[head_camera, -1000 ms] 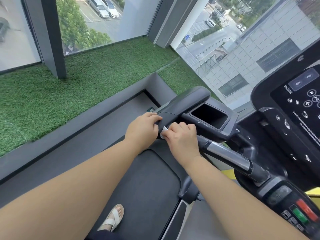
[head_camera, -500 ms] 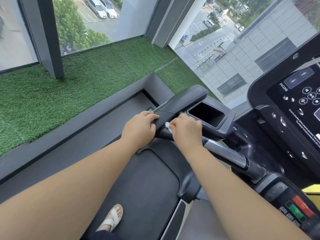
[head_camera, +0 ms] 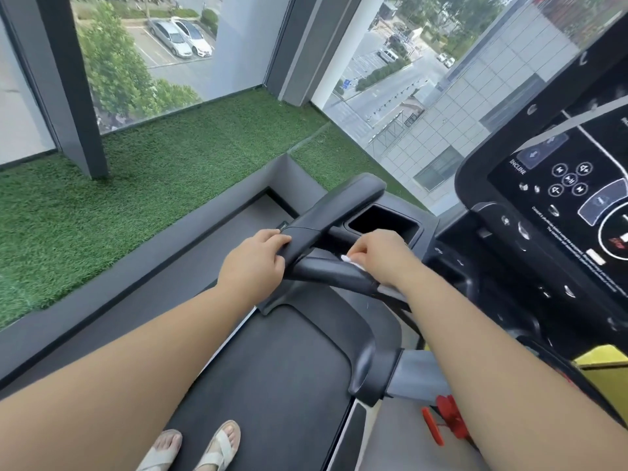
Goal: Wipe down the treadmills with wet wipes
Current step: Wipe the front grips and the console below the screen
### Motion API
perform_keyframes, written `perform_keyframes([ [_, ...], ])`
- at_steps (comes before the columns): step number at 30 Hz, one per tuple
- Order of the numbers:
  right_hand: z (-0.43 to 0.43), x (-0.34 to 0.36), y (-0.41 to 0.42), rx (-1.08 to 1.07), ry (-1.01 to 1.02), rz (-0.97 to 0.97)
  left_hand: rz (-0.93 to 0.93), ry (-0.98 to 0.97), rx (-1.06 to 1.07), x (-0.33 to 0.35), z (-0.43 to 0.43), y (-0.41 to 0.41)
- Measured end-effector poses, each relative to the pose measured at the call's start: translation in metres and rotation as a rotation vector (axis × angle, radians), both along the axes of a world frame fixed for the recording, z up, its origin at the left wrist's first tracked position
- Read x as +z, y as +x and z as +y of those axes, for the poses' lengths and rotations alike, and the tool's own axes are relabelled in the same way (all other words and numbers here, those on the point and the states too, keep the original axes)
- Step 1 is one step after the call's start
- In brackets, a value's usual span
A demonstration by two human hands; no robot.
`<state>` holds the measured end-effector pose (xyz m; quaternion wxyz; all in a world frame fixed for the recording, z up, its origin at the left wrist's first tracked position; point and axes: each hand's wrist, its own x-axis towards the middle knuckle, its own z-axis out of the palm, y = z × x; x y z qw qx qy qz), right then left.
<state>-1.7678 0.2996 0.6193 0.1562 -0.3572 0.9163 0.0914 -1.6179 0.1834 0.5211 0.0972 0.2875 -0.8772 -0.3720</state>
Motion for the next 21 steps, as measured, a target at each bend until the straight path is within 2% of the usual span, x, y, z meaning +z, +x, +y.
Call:
perform_keyframes([
  [2, 0.010, 0.013, -0.004, -0.091, -0.183, -0.023, -0.006, -0.042, -0.010, -0.004, 0.001, -0.002],
  [4, 0.010, 0.011, 0.001, -0.075, -0.284, 0.035, 0.043, -0.200, -0.094, -0.003, 0.005, -0.003],
  [7, -0.001, -0.006, 0.014, 0.063, -0.097, 0.061, 0.079, -0.378, -0.244, 0.001, 0.016, -0.013],
  [11, 0.012, 0.001, -0.001, 0.022, 0.020, -0.010, 0.104, -0.295, -0.310, 0.003, 0.023, -0.026],
  [13, 0.030, 0.020, -0.011, -0.021, 0.085, -0.038, 0.115, -0.324, -0.319, -0.003, 0.020, -0.027],
  [14, 0.037, 0.031, -0.014, -0.039, 0.072, -0.048, 0.121, -0.369, -0.321, -0.004, 0.017, -0.026],
  [18, 0.030, 0.043, -0.004, -0.077, -0.247, -0.060, 0.102, -0.392, -0.341, -0.005, 0.015, -0.025],
  [21, 0.015, 0.019, 0.017, 0.070, -0.113, -0.031, 0.154, -0.439, -0.308, -0.009, 0.016, -0.026],
])
